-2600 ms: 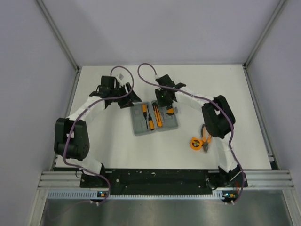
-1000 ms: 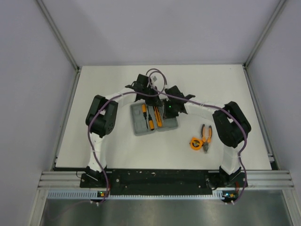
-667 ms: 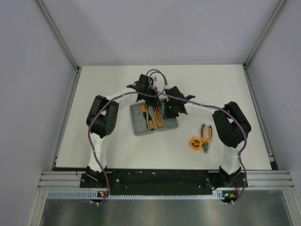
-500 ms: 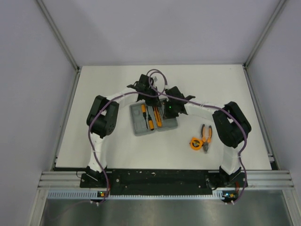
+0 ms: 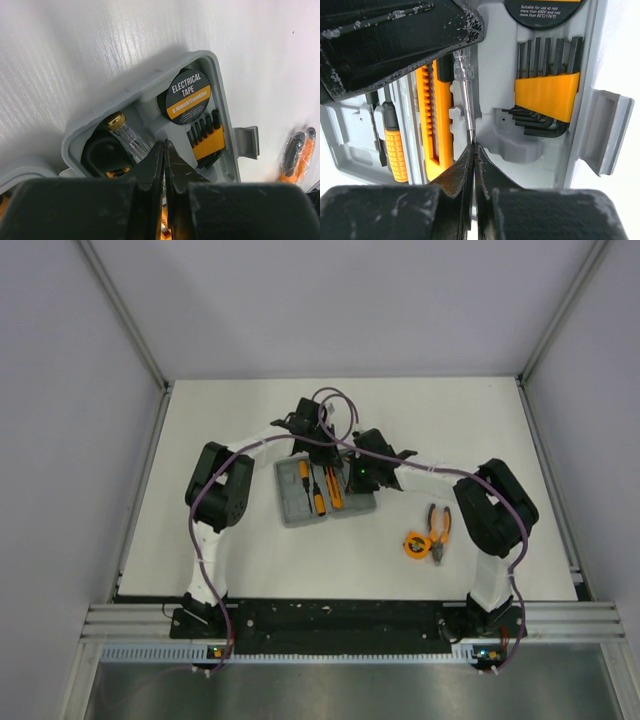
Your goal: Pack the tool kit
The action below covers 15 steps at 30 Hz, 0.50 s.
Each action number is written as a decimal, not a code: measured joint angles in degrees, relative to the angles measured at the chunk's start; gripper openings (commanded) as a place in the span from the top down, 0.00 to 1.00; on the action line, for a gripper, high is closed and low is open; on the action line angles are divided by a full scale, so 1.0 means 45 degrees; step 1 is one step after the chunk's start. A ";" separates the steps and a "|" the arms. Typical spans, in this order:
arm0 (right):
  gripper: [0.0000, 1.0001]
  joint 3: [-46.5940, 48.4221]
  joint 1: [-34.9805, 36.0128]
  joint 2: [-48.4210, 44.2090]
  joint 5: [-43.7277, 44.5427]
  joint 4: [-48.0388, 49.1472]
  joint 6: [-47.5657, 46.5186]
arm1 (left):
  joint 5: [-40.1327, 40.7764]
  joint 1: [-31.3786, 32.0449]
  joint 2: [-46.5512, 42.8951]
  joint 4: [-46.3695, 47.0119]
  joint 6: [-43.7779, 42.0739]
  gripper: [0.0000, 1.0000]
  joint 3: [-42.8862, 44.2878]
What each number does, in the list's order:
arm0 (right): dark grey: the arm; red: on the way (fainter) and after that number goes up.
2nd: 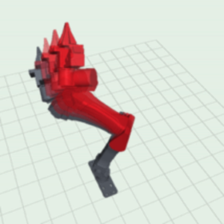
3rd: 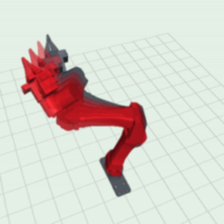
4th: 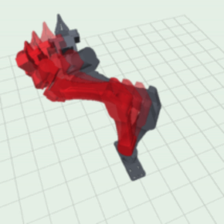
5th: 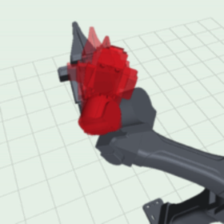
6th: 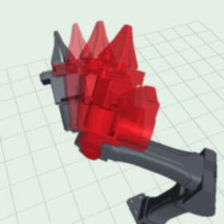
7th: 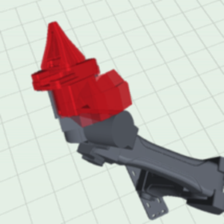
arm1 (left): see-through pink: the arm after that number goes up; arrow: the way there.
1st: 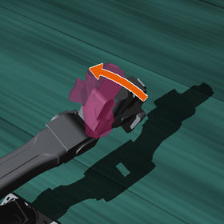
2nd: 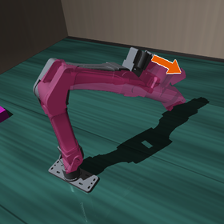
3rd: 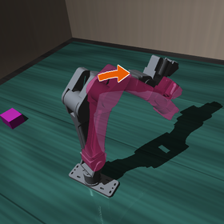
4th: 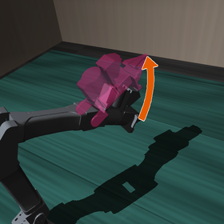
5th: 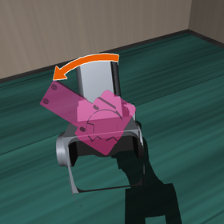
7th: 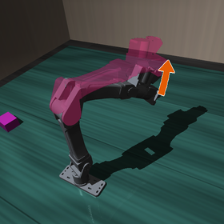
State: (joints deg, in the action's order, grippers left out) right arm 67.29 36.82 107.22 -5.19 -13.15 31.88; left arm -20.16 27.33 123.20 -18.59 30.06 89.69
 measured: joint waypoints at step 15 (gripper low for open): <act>1.00 -0.0554 0.0204 -0.0631 0.0282 -0.0029 0.0024 | -0.0520 0.0024 0.0044 -0.0087 -0.0010 0.91 0.0049</act>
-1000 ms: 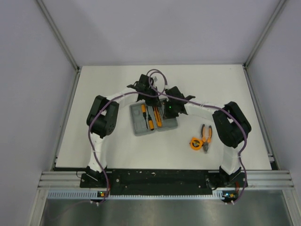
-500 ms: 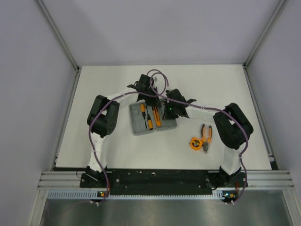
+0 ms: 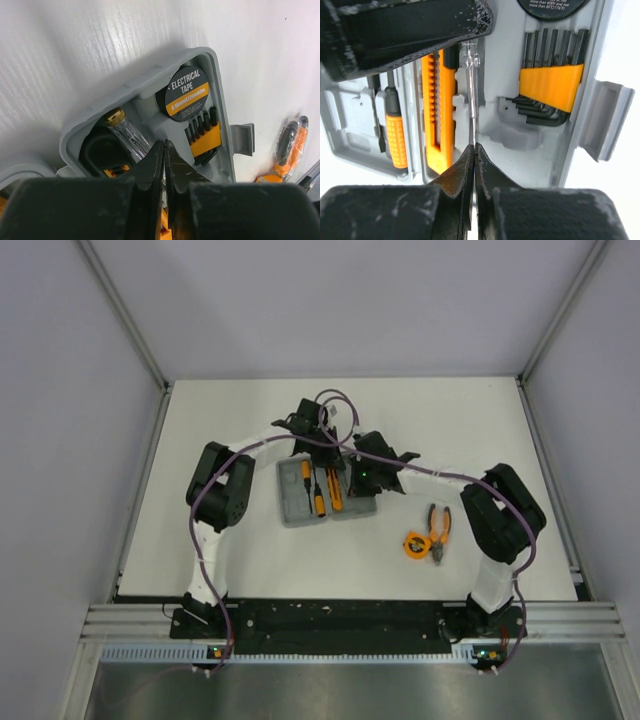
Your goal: Pack the tool kit
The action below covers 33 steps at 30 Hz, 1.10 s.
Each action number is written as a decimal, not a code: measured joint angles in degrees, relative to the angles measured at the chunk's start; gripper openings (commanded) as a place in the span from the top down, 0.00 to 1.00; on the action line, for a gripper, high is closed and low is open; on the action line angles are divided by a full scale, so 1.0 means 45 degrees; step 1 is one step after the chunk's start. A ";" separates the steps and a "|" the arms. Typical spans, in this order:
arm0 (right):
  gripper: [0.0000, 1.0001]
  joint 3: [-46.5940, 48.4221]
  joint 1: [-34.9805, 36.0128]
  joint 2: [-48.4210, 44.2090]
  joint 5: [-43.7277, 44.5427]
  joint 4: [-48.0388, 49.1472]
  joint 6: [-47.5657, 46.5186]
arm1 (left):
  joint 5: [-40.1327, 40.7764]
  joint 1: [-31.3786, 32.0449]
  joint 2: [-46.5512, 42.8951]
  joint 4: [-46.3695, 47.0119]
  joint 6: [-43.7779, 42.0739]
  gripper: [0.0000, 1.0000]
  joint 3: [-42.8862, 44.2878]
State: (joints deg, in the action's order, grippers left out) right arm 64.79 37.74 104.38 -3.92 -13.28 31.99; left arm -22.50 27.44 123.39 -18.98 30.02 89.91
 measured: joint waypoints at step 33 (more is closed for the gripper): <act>1.00 0.3055 0.0087 0.1836 0.0962 -0.1253 -0.1205 | -0.0787 -0.0340 -0.0340 -0.0175 0.0500 0.84 0.0238</act>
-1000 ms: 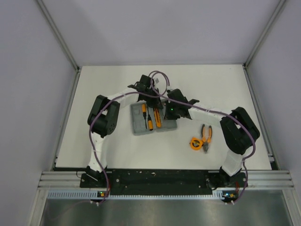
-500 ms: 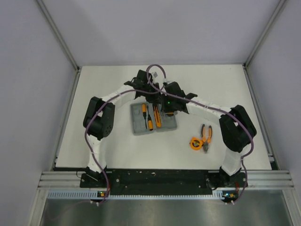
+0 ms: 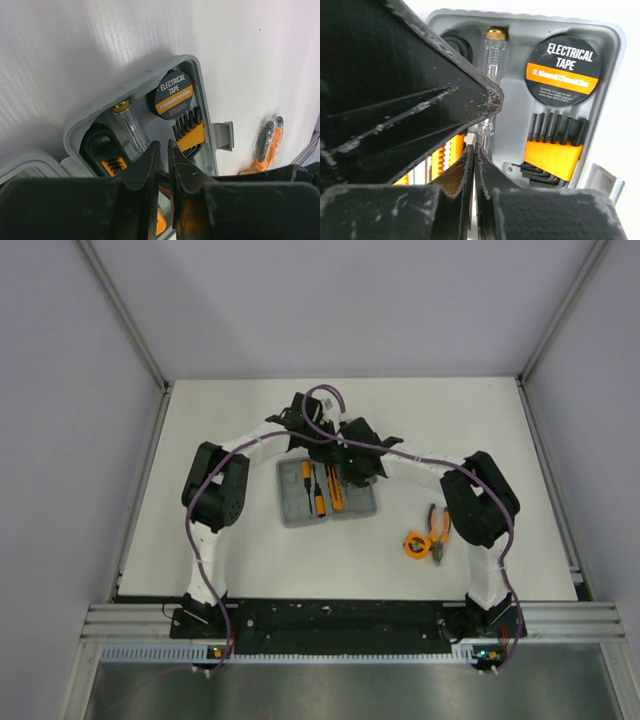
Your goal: Pack the tool kit
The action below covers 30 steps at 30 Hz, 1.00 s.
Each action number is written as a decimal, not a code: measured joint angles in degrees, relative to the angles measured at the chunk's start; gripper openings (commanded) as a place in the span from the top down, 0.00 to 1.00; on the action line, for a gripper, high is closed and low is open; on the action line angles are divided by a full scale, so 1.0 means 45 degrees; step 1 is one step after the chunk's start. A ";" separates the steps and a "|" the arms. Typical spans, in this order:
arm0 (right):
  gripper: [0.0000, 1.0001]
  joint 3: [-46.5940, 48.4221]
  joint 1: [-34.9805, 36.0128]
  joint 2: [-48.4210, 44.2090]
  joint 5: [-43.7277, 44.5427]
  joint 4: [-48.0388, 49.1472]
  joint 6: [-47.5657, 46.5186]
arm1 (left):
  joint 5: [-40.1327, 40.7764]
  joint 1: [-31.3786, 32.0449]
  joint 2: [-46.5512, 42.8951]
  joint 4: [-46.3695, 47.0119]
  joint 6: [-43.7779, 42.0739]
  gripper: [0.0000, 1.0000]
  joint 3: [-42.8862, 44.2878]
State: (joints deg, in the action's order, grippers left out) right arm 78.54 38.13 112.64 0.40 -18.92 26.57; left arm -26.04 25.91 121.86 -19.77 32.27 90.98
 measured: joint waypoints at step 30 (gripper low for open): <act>1.00 0.0670 0.0024 0.0253 0.0228 -0.0432 0.0413 | 0.0510 -0.0112 -0.0204 -0.0549 -0.0073 0.85 -0.0034</act>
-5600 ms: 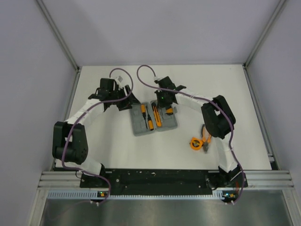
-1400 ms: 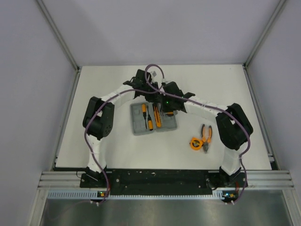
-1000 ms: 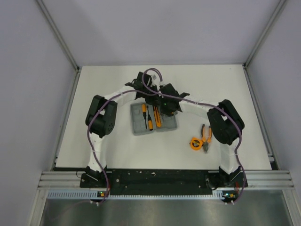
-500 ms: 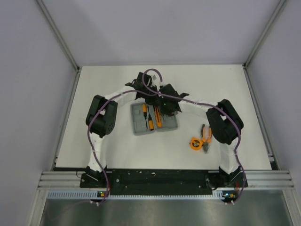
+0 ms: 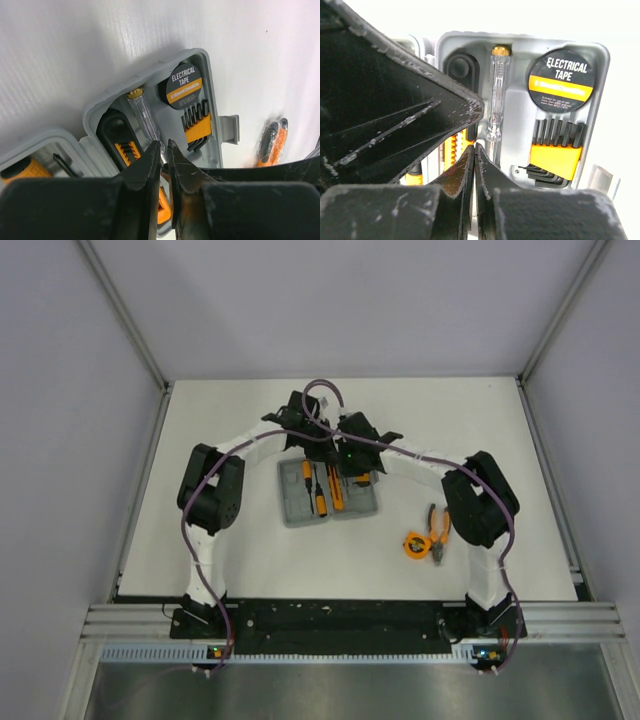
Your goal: Pack the tool kit
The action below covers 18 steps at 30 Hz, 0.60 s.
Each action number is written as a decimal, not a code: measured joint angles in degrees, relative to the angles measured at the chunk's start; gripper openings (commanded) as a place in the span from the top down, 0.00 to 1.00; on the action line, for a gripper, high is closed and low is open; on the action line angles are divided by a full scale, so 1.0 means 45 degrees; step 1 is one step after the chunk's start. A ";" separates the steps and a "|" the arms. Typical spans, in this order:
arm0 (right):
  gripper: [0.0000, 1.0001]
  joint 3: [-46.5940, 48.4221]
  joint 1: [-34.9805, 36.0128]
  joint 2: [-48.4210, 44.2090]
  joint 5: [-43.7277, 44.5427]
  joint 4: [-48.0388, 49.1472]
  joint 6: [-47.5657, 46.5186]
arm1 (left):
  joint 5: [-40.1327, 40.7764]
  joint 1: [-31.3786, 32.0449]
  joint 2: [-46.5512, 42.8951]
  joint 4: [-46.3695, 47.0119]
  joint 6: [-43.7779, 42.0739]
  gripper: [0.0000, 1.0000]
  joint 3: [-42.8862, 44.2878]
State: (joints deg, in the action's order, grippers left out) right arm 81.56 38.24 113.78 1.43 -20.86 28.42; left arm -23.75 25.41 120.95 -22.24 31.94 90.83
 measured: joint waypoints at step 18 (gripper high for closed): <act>1.00 0.0049 0.0000 0.0087 0.0291 -0.0053 -0.0204 | 0.0257 -0.0340 -0.0729 -0.0083 0.0257 0.84 -0.0724</act>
State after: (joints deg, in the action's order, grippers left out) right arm 81.78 38.24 114.17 2.74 -21.10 27.51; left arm -22.59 23.88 117.67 -22.61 33.10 87.57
